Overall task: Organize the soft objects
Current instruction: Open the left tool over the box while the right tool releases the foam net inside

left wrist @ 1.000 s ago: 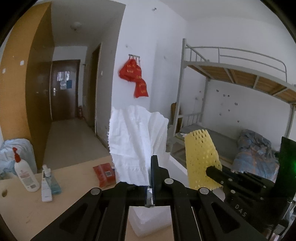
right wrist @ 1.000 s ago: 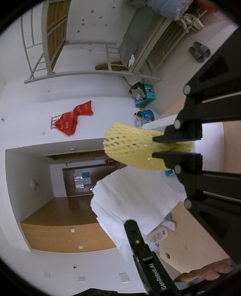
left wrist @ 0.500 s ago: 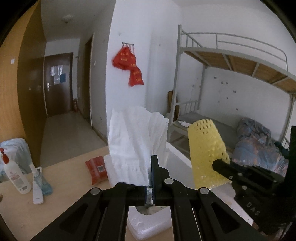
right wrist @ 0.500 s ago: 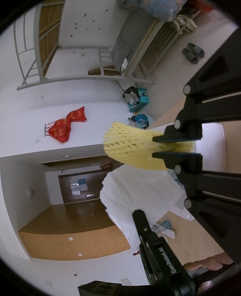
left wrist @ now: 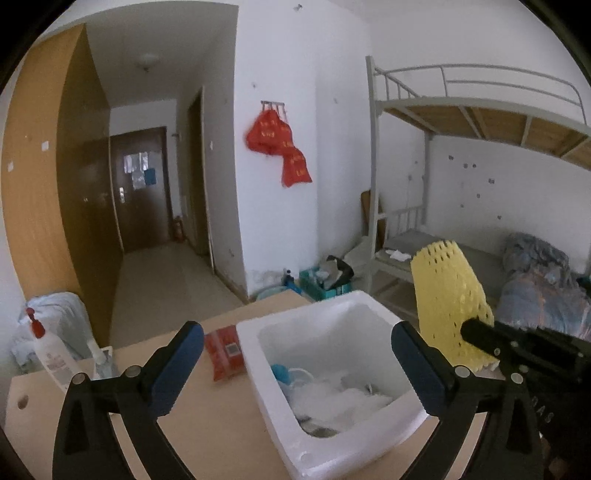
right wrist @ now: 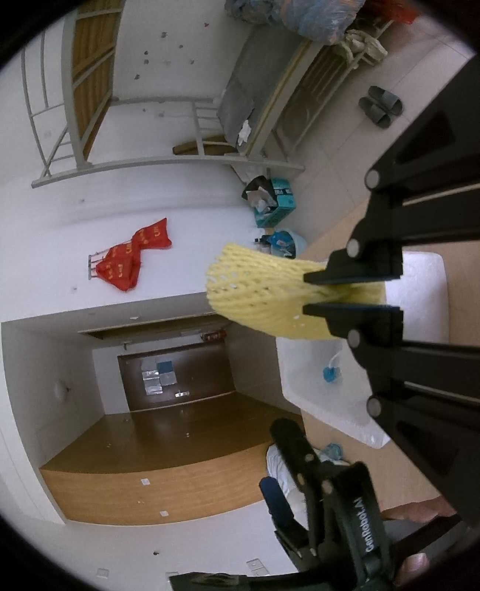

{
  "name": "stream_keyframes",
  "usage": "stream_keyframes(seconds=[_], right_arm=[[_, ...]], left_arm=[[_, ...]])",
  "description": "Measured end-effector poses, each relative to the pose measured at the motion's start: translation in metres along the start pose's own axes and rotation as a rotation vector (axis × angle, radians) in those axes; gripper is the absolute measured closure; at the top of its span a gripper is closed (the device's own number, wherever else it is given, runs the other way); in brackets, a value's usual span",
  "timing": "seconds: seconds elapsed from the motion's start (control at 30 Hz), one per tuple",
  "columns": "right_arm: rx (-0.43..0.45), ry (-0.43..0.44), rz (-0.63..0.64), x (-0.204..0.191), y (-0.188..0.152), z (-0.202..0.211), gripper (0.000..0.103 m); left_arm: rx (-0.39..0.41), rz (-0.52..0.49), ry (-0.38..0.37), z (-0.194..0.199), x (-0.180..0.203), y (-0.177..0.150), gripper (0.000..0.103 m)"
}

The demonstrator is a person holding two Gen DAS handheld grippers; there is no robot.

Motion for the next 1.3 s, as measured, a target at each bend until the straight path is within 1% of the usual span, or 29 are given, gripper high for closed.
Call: stream_keyframes(seconds=[0.2, 0.43, 0.6, 0.87, 1.1, 1.3], right_arm=[[-0.003, 0.01, 0.002, 0.002, 0.002, -0.003, 0.092], [-0.008, 0.022, 0.007, 0.001, 0.001, -0.007, 0.092], [-0.018, 0.051, 0.012, -0.003, -0.001, -0.014, 0.092], [-0.038, 0.087, 0.024, -0.013, -0.001, -0.031, 0.092], [-0.063, 0.125, 0.041, -0.028, -0.003, -0.046, 0.092], [-0.086, 0.131, 0.04, -0.031, -0.009, -0.056, 0.092]], left_arm=[[-0.014, -0.005, 0.014, -0.004, 0.0, 0.0, 0.002], [-0.01, 0.024, 0.035, 0.0, -0.009, 0.0, 0.002], [-0.011, 0.045, 0.063, 0.005, -0.018, -0.002, 0.002], [-0.011, 0.105, 0.101, 0.008, -0.041, -0.003, 0.002], [0.001, 0.124, 0.138, 0.011, -0.058, -0.004, 0.002], [0.003, 0.151, 0.159, 0.011, -0.071, -0.002, 0.002]])
Point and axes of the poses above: each gripper's, at about its wrist camera, not at the fingertips, and z roughly against the way its jaws point, x to its right, y to its top, the point moved 2 cm from there along -z, roughly the way its jaws point, and after that the axes turned 7 degrees about x, right-handed, at the moved point
